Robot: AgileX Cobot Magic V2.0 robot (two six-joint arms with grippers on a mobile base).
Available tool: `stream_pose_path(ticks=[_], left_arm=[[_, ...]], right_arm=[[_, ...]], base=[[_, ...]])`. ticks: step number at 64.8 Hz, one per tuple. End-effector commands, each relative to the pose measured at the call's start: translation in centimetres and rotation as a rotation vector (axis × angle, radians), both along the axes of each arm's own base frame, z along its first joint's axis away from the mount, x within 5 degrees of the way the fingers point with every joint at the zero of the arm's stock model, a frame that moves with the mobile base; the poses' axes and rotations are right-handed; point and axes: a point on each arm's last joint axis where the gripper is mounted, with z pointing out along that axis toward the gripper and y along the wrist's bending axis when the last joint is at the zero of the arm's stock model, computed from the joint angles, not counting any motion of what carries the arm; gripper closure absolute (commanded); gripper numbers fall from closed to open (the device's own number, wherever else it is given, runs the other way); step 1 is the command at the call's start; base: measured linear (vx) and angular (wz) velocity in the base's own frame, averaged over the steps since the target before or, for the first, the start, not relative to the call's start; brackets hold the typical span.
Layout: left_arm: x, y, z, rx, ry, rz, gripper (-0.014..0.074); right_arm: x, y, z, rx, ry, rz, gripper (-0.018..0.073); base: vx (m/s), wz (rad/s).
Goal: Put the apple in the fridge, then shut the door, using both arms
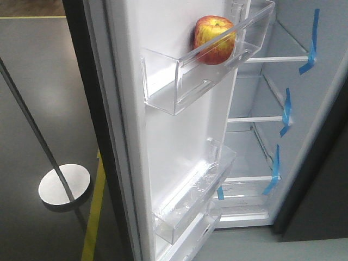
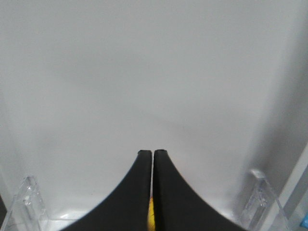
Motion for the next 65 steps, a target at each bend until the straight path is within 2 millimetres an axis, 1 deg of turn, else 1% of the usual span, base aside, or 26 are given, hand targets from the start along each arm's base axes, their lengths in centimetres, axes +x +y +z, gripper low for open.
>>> stream_pose_path(ticks=[1, 6, 11, 13, 14, 18, 19, 21, 24, 29, 30, 33, 37, 40, 46, 50, 54, 59, 65], left_arm=[[-0.3, 0.2, 1.6, -0.175, -0.11, 0.009, 0.0603], [-0.3, 0.3, 1.5, -0.275, -0.106, 0.002, 0.0603], [-0.3, 0.3, 1.5, -0.36, -0.104, -0.003, 0.0603], [-0.3, 0.3, 1.5, -0.389, -0.103, -0.005, 0.0603], [-0.3, 0.3, 1.5, -0.406, -0.102, -0.006, 0.0603], [-0.3, 0.3, 1.5, -0.493, -0.099, -0.011, 0.0603], [-0.3, 0.3, 1.5, -0.513, -0.098, -0.012, 0.0603], [-0.3, 0.3, 1.5, -0.554, -0.097, -0.015, 0.0603], [-0.3, 0.4, 1.5, -0.616, -0.094, -0.019, 0.0603], [-0.3, 0.4, 1.5, -0.704, -0.089, -0.025, 0.0603], [-0.3, 0.4, 1.5, -0.719, -0.089, -0.027, 0.0603], [-0.3, 0.4, 1.5, -0.771, -0.086, -0.031, 0.0603], [-0.3, 0.3, 1.5, -0.83, -0.08, -0.039, 0.0603], [-0.4, 0.3, 1.8, -0.862, -0.079, -0.05, 0.0603], [-0.7, 0.0, 3.4, -0.851, -0.103, -0.092, 0.0603], [-1.3, 0.0, 5.3, -0.812, -0.158, -0.112, 0.0603], [-1.9, 0.1, 7.3, -0.76, -0.225, -0.119, 0.0603], [-2.6, 0.4, 9.7, -0.697, -0.308, -0.105, 0.0603], [-2.4, 0.4, 11.9, -0.674, -0.313, -0.105, 0.0603]], right_arm=[[-2.5, -0.5, 1.7, 0.025, -0.068, -0.056, 0.0564], [-3.5, -0.8, 1.2, 0.024, -0.071, -0.092, 0.0564], [-4.2, -1.0, -0.4, 0.031, -0.043, -0.124, 0.0564], [-4.9, -1.1, -0.9, 0.028, -0.045, -0.132, 0.0564], [-4.9, -1.2, -1.6, 0.025, -0.03, -0.137, 0.0564], [-6.0, -1.3, -3.1, 0.024, -0.022, -0.156, 0.0564], [-6.7, -1.4, -3.3, 0.024, -0.029, -0.161, 0.0564], [-7.2, -1.4, -4.4, 0.019, -0.017, -0.171, 0.0564], [-8.4, -1.6, -5.5, 0.014, -0.02, -0.186, 0.0564], [-10.9, -1.9, -7.4, 0.007, -0.034, -0.215, 0.0564], [-11.2, -1.9, -8.1, 0.001, -0.024, -0.22, 0.0564], [-12.5, -2.1, -9.3, -0.013, -0.028, -0.235, 0.0564], [-14.8, -2.2, -10.9, -0.026, -0.039, -0.247, 0.0564], [-16.2, -2.3, -12.6, -0.032, -0.03, -0.246, 0.0564], [-18.8, -2.3, -14.9, -0.031, -0.044, -0.246, 0.0564], [-20.6, -2.4, -16.1, -0.025, -0.076, -0.249, 0.0564], [-21.9, -2.4, -17.0, -0.021, -0.105, -0.253, 0.0564], [-23.1, -2.5, -17.3, -0.006, -0.157, -0.267, 0.0564], [-24.1, -2.8, -16.8, 0.026, -0.229, -0.296, 0.0564]], base=[[0.0, 0.0], [0.0, 0.0], [0.0, 0.0], [0.0, 0.0], [0.0, 0.0], [0.0, 0.0], [0.0, 0.0], [0.0, 0.0], [0.0, 0.0], [0.0, 0.0], [0.0, 0.0], [0.0, 0.0], [0.0, 0.0], [0.0, 0.0], [0.0, 0.0], [0.0, 0.0], [0.0, 0.0], [0.0, 0.0], [0.0, 0.0]])
